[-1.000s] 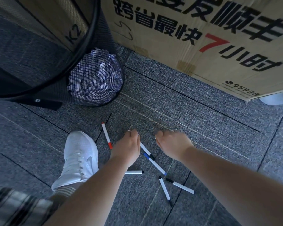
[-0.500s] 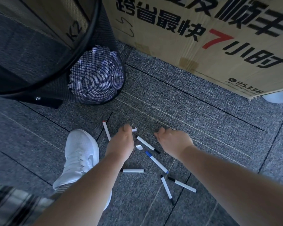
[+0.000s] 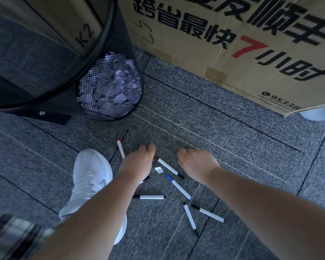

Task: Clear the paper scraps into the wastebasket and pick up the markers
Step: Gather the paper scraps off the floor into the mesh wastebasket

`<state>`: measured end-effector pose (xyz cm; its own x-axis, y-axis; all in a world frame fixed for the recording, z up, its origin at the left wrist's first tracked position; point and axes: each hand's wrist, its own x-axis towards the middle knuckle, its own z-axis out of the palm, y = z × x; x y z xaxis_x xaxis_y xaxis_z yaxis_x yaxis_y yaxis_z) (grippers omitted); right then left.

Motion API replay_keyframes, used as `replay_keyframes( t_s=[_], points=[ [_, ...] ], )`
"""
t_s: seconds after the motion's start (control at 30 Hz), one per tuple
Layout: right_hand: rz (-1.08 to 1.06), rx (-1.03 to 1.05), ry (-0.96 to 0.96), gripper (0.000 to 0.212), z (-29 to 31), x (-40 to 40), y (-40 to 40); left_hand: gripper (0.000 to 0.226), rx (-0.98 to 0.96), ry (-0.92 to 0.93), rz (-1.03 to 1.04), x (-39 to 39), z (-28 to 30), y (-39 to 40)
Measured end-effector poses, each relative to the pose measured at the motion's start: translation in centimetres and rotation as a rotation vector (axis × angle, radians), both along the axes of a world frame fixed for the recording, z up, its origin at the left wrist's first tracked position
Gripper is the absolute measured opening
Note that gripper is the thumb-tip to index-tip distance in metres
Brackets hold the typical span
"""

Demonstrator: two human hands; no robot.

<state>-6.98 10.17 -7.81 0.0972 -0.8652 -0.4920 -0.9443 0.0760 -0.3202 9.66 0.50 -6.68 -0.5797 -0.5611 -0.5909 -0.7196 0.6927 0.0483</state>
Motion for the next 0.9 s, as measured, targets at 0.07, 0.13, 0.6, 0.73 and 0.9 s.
replay_keyframes(
  t_s=[0.07, 0.13, 0.6, 0.73, 0.9],
  points=[
    [-0.011, -0.034, -0.052, 0.025, 0.0, 1.2, -0.1, 0.033, 0.033, 0.010, 0.023, 0.0, 0.2, -0.4],
    [-0.045, -0.078, -0.090, 0.039, 0.4, 2.5, -0.2, 0.026, 0.077, 0.041, 0.085, 0.0, 0.1, -0.6],
    [-0.174, 0.014, -0.007, 0.040, 0.3, -0.3, -0.3, 0.031, 0.366, 0.075, 0.243, 0.6, 0.6, 3.7],
    [-0.116, 0.041, 0.010, 0.042, 0.4, -0.2, -0.6, 0.035, 0.299, -0.027, 0.202, 0.1, 0.2, 3.7],
    [-0.083, 0.110, 0.049, 0.043, 0.3, -0.1, -1.0, 0.031, 0.207, -0.106, 0.095, -0.2, 0.0, 4.1]
  ],
)
